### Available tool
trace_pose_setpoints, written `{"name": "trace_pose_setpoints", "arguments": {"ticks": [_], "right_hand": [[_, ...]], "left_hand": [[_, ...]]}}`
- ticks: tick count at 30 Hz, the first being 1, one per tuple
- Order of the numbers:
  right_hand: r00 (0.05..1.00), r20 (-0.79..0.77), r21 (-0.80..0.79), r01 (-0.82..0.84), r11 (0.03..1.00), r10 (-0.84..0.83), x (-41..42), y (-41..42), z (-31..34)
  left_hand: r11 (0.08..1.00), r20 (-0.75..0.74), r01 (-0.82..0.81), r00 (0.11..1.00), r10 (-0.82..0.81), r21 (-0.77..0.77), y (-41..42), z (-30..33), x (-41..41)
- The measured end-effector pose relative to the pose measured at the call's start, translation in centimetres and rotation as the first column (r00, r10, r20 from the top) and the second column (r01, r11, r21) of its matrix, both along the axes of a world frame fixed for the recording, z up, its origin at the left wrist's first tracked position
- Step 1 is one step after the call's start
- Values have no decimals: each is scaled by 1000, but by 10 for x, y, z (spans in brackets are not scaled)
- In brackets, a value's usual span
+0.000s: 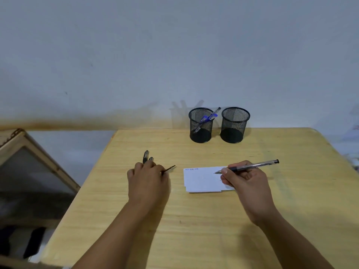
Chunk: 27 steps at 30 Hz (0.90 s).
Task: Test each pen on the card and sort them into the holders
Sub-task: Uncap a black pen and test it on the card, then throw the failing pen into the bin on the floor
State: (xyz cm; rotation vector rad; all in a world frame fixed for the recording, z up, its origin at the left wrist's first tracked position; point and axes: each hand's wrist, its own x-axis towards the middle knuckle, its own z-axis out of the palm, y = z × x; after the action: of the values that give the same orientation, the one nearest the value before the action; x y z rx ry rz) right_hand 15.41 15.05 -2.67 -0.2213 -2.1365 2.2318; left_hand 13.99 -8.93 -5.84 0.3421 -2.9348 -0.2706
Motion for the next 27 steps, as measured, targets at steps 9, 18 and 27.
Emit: {"name": "trace_pose_setpoints", "arguments": {"ticks": [9, 18, 27], "right_hand": [[1000, -10, -78, -24, 997, 24, 16, 11, 8], [995, -87, -68, -47, 997, 41, 38, 24, 19], [996, -78, -65, -52, 997, 47, 54, 39, 7]], "left_hand": [[823, -229, 242, 963, -140, 514, 29, 26, 26], [646, -190, 286, 958, -215, 708, 71, 34, 53], [629, -189, 350, 932, -310, 694, 92, 38, 62]]}}
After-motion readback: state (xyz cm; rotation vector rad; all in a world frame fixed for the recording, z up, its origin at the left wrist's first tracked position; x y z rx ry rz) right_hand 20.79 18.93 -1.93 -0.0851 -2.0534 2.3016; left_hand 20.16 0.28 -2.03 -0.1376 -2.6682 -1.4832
